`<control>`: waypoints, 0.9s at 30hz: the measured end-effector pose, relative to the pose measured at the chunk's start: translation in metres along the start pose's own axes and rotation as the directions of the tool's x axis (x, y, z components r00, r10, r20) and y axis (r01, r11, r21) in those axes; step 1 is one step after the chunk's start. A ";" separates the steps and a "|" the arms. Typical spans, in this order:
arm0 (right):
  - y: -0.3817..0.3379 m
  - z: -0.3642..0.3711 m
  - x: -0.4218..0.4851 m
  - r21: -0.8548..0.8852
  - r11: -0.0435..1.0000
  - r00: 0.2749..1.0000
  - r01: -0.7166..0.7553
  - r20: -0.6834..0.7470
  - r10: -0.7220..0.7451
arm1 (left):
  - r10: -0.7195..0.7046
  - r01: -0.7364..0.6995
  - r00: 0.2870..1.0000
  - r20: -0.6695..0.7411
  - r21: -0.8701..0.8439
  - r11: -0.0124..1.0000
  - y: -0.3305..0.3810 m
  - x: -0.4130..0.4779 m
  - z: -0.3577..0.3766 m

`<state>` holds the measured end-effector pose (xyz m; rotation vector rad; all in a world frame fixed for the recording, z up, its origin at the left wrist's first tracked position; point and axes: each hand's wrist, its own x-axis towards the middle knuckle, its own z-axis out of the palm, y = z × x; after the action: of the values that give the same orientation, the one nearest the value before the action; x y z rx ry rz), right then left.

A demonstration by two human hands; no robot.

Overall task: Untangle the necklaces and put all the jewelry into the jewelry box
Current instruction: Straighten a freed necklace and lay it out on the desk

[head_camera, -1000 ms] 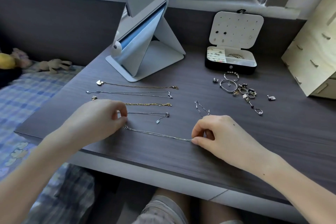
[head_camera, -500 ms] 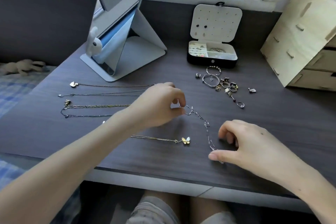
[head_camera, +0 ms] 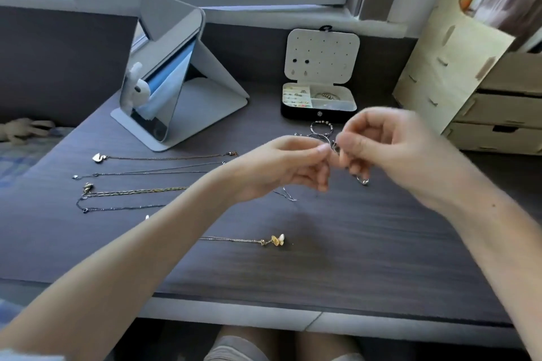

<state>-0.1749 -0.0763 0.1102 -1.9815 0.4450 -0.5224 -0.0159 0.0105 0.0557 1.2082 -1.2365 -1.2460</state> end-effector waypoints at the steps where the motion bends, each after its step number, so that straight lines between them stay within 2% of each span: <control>1: -0.006 -0.006 0.008 0.055 0.998 0.998 0.031 -0.062 -0.027 | 0.009 -0.011 0.999 -0.033 -0.050 0.999 0.003 -0.001 -0.004; 5: -0.027 -0.026 0.035 0.255 0.956 0.971 0.143 -0.223 -0.086 | 0.040 -0.052 0.987 -0.155 -0.069 0.996 0.013 -0.014 -0.026; 8: -0.035 -0.029 0.049 0.331 0.928 0.967 0.169 -0.239 -0.091 | 0.017 -0.026 0.951 -0.307 -0.027 0.999 0.022 -0.034 -0.048; 11: -0.029 -0.019 0.061 0.330 0.934 0.966 0.137 -0.252 -0.053 | 0.006 0.042 0.893 -0.450 0.097 0.994 0.029 -0.064 -0.079; 14: -0.011 0.005 0.072 0.207 0.977 0.980 0.047 -0.200 -0.005 | -0.024 0.188 0.826 -0.563 0.234 0.954 0.032 -0.099 -0.111; 18: 0.022 0.057 0.085 -0.068 0.996 0.998 -0.061 -0.026 0.059 | -0.064 0.436 0.677 -0.733 0.330 0.837 0.025 -0.133 -0.150; 22: 0.052 0.101 0.108 -0.301 0.954 1.000 -0.006 -0.003 0.005 | -0.061 0.596 0.576 -0.815 0.367 0.715 0.008 -0.148 -0.178; 24: 0.061 0.113 0.119 -0.435 0.900 0.999 0.024 -0.018 -0.035 | -0.053 0.651 0.548 -0.835 0.386 0.653 0.000 -0.148 -0.185; 27: 0.069 0.125 0.128 -0.539 0.840 0.996 0.067 -0.013 -0.087 | -0.020 0.710 0.524 -0.852 0.423 0.562 -0.012 -0.142 -0.192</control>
<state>-0.0061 -0.0802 0.0194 -2.5450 0.5840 -0.5222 0.1820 0.1450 0.0479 2.4731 -0.7426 -0.2511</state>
